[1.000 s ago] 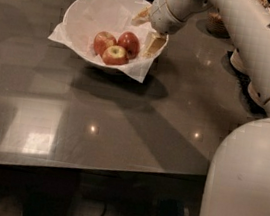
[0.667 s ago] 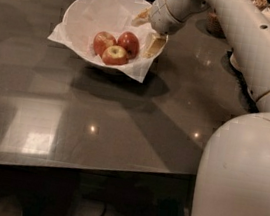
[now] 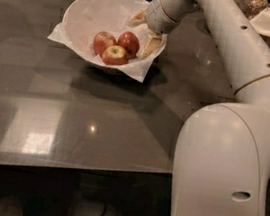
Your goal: Pick apple from white bowl
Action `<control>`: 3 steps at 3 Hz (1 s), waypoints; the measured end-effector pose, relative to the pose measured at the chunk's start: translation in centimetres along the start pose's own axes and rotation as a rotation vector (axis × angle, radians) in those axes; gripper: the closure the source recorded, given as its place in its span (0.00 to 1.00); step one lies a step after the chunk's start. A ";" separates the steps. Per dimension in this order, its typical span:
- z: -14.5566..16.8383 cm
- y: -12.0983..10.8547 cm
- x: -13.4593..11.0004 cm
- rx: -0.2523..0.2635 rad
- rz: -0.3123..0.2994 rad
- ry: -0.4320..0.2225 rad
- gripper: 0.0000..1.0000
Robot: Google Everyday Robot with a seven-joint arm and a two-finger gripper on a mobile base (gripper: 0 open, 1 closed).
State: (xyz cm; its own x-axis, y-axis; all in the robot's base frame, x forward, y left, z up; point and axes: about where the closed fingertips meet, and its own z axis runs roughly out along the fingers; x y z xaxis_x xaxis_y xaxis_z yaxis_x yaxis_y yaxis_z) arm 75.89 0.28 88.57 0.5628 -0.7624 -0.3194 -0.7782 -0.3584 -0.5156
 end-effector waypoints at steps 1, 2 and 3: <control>0.6 -0.3 -0.2 -0.008 0.003 -0.016 0.37; 0.9 -0.4 -0.4 -0.017 0.007 -0.029 0.37; 1.3 -0.4 -0.8 -0.032 0.013 -0.049 0.36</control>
Offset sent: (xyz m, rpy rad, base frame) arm 0.0076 0.0075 0.0046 0.0230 0.0357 0.0158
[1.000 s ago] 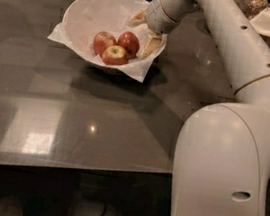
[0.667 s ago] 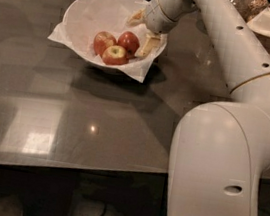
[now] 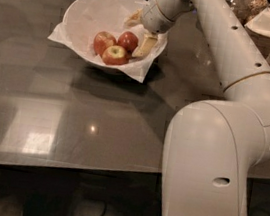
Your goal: Pick apple from white bowl
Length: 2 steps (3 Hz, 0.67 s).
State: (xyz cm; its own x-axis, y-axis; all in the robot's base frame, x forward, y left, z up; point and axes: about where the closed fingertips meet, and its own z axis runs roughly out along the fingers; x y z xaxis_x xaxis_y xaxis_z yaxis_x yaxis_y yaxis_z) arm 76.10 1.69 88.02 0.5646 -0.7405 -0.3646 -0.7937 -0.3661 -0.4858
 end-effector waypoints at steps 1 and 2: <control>0.4 0.0 -0.4 -0.016 0.007 -0.024 0.37; 0.8 0.1 -0.8 -0.033 0.014 -0.042 0.39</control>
Offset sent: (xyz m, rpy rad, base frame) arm -0.0025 0.0071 0.0043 0.0233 0.0715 0.0289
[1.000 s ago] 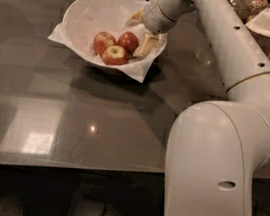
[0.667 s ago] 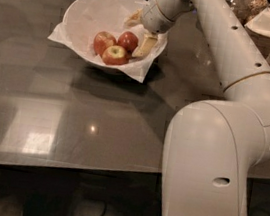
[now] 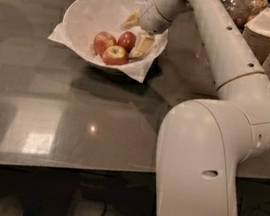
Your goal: Pick apple from white bowl
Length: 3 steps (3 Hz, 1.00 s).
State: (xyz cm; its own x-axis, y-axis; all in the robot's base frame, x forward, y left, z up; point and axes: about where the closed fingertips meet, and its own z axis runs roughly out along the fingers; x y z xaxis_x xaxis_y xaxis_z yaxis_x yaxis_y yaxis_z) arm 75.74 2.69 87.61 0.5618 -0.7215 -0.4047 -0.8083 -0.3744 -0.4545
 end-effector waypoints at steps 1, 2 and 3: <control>0.5 0.1 -0.3 -0.018 0.004 -0.013 0.44; 0.8 0.2 -0.6 -0.038 0.006 -0.025 0.61; 0.7 0.2 -0.9 -0.051 0.005 -0.030 0.85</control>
Offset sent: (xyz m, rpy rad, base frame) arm -0.0033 0.0029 0.0046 -0.0107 0.0681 0.0365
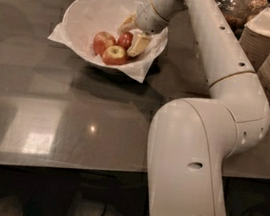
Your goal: Pick apple from white bowl
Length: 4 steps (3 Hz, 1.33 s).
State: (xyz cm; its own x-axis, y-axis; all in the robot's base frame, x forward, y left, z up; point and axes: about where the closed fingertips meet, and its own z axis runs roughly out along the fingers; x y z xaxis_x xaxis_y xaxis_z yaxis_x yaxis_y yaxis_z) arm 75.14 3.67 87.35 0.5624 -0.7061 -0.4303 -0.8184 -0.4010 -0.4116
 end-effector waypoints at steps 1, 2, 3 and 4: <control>-0.5 -0.1 -0.6 -0.010 -0.017 0.002 1.00; -1.4 -0.5 -1.3 -0.011 -0.050 0.013 1.00; -2.5 -1.0 -2.2 -0.007 -0.091 0.030 1.00; -4.3 -1.8 -3.7 0.009 -0.154 0.055 1.00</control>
Offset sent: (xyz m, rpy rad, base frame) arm -0.0055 -0.0100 0.0480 -0.0668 -0.0275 0.0877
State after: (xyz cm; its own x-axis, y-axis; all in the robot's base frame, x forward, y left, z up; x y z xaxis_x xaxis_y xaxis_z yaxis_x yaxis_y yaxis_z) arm 73.99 4.47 93.14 0.6734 -0.6678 -0.3170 -0.7220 -0.5019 -0.4763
